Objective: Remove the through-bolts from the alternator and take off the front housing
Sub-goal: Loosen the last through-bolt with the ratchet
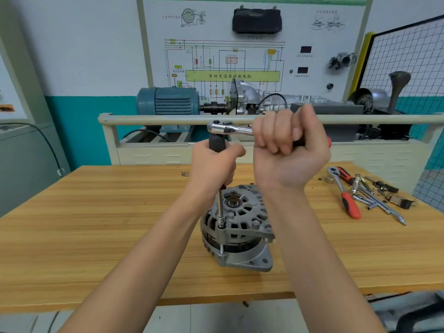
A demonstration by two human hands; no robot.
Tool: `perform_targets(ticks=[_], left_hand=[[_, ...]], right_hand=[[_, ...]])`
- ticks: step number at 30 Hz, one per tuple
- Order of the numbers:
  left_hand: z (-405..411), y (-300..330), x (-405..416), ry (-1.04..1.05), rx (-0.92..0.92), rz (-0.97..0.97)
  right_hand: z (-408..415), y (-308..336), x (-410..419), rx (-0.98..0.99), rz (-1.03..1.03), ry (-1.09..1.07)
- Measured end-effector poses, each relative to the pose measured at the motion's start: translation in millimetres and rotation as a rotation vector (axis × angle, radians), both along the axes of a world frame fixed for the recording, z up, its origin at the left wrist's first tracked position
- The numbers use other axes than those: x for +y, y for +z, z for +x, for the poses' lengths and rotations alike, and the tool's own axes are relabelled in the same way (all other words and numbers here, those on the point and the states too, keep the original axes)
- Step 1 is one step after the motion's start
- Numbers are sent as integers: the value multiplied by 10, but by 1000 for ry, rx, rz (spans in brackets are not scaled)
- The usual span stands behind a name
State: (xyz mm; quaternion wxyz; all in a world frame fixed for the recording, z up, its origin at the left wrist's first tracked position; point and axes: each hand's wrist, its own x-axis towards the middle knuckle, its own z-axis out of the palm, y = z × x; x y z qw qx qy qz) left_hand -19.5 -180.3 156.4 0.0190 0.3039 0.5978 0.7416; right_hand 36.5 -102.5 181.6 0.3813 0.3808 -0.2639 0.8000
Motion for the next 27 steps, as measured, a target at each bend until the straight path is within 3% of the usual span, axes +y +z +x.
perform_targets(ticks=[6, 9, 14, 22, 24, 27], left_hand=[[-74, 93, -96, -482, -71, -69], [-97, 128, -94, -503, -99, -153], [-78, 91, -49, -313, -107, -112], [23, 85, 57, 25, -133, -16], [45, 69, 66, 81, -115, -4], [37, 57, 59, 82, -84, -3]], right_hand=[[-240, 55, 343, -189, -251, 534], [-336, 55, 361, -215, -290, 600], [-210, 28, 273, -170, -208, 384], [38, -110, -213, 88, 149, -436], [39, -130, -236, 104, 171, -481], [25, -58, -69, 64, 103, -248]])
